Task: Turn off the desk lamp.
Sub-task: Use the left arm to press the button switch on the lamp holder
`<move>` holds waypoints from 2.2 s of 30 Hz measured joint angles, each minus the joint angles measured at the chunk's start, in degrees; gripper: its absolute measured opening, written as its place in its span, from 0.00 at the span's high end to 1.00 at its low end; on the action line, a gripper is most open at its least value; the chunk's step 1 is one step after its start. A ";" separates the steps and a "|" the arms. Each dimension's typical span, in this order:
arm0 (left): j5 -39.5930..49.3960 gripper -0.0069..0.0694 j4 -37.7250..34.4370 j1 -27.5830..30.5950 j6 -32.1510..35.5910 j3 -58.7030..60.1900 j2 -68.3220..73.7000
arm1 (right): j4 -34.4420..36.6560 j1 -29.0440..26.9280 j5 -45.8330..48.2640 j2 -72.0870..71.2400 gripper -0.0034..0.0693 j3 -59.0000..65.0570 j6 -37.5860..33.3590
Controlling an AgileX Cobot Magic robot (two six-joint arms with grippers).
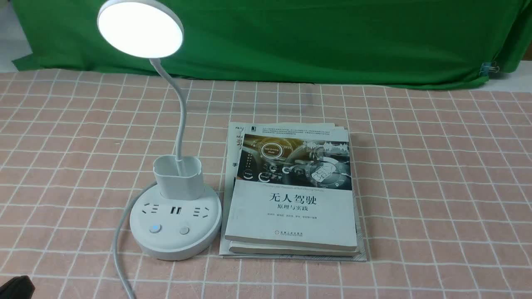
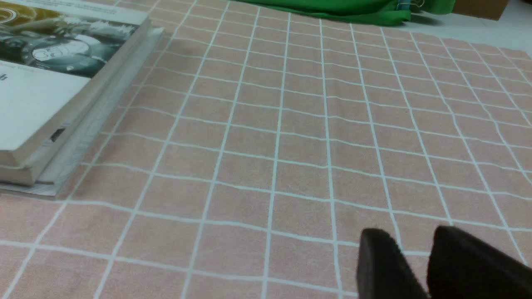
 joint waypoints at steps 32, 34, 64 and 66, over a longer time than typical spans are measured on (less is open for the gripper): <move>-10.04 0.90 -13.50 0.00 0.00 0.00 0.00 | 0.00 0.00 0.00 0.00 0.62 0.00 0.00; -11.62 0.90 -17.95 0.00 0.00 0.00 0.00 | 0.00 0.00 0.00 0.00 0.62 0.00 0.00; 32.83 0.90 -12.37 -0.11 5.83 -39.91 43.15 | 0.00 0.00 0.00 0.00 0.62 0.00 0.00; 34.01 0.90 -11.27 -1.50 6.69 -42.50 48.52 | 0.00 0.00 0.00 0.00 0.62 0.00 0.00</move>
